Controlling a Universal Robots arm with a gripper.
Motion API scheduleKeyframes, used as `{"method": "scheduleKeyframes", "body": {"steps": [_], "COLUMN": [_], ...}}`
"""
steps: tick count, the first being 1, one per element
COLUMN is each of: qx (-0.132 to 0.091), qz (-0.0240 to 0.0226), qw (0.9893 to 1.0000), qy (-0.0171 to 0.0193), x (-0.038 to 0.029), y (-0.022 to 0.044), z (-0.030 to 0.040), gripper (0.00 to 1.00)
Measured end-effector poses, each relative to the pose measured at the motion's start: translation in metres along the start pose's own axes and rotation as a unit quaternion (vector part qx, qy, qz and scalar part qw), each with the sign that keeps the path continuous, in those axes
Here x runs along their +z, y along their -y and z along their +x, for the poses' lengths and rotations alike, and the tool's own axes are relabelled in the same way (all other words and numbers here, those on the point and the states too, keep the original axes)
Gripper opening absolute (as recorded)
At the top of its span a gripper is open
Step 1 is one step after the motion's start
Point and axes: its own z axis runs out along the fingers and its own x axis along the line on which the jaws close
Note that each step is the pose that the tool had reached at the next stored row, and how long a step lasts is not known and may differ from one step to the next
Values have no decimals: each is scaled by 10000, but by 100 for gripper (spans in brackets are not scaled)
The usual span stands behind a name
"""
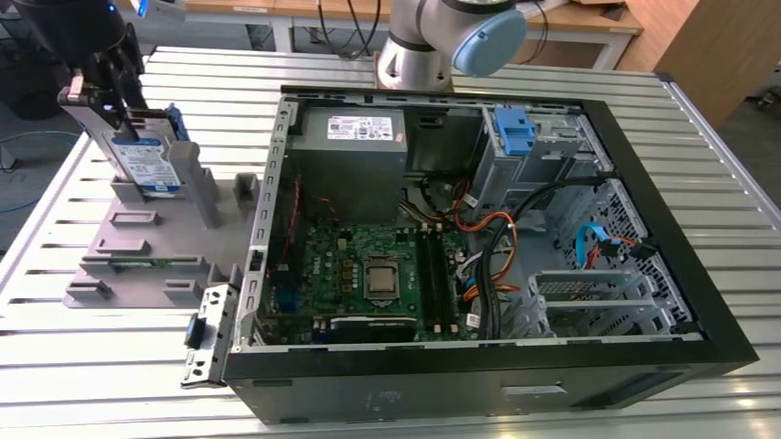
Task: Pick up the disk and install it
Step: 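Pick up the disk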
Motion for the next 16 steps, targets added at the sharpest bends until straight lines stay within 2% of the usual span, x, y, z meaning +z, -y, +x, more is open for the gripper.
{"method": "scheduleKeyframes", "body": {"steps": [16], "qx": [-1], "qz": [1], "qw": [10000], "qy": [0], "x": [8], "y": [0], "z": [-34], "gripper": [53]}}
